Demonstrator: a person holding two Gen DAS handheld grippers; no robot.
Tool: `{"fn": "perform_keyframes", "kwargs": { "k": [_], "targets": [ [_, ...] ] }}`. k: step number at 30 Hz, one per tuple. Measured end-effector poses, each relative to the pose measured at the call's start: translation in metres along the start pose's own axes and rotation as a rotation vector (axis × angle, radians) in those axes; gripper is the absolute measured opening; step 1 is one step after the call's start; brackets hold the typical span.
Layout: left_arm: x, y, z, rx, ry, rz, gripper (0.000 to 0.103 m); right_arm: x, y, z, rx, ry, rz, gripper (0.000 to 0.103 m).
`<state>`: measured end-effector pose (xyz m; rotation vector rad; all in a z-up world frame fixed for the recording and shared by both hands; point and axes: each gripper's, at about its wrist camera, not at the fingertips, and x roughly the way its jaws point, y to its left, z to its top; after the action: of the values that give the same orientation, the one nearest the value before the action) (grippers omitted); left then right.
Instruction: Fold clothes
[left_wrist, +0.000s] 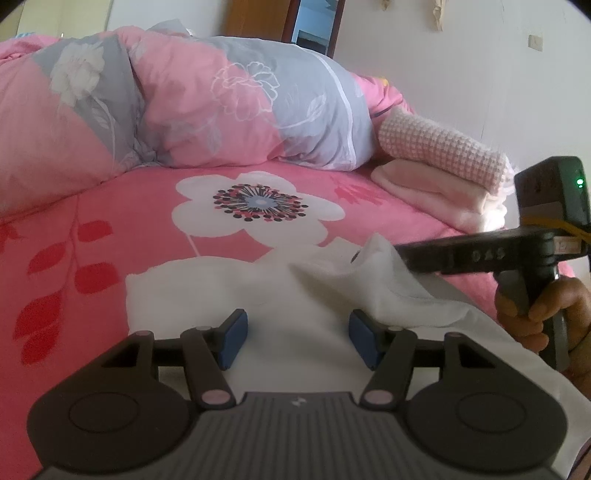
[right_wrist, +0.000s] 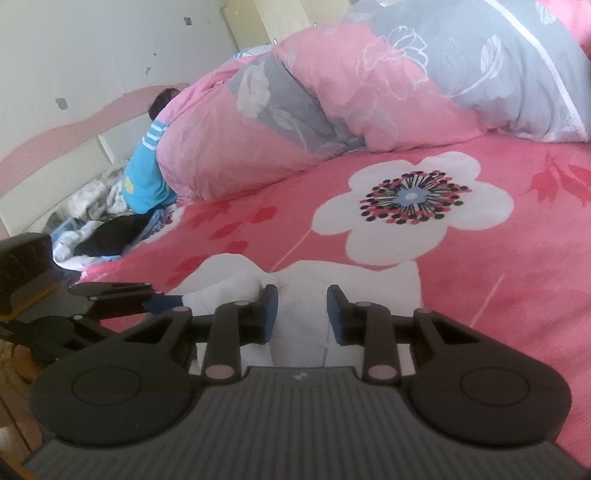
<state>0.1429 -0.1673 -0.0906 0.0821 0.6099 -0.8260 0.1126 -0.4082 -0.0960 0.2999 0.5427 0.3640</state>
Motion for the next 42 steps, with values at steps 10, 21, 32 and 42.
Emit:
{"fn": "perform_keyframes", "kwargs": {
  "k": [10, 21, 32, 42],
  "targets": [
    [0.001, -0.001, -0.002, 0.005, -0.006, 0.008, 0.063, 0.032, 0.001, 0.005, -0.026, 0.102, -0.008, 0.026],
    [-0.004, -0.008, 0.013, 0.019, -0.018, 0.028, 0.063, 0.002, 0.016, 0.013, -0.132, -0.097, -0.149, 0.009],
    [0.023, -0.023, 0.023, 0.105, 0.065, 0.059, 0.063, 0.01, -0.009, 0.01, -0.093, -0.077, -0.252, 0.009],
    [0.024, -0.017, 0.017, 0.107, 0.075, 0.056, 0.064, -0.039, -0.081, 0.001, 0.361, -0.19, -0.289, 0.013]
  ]
}}
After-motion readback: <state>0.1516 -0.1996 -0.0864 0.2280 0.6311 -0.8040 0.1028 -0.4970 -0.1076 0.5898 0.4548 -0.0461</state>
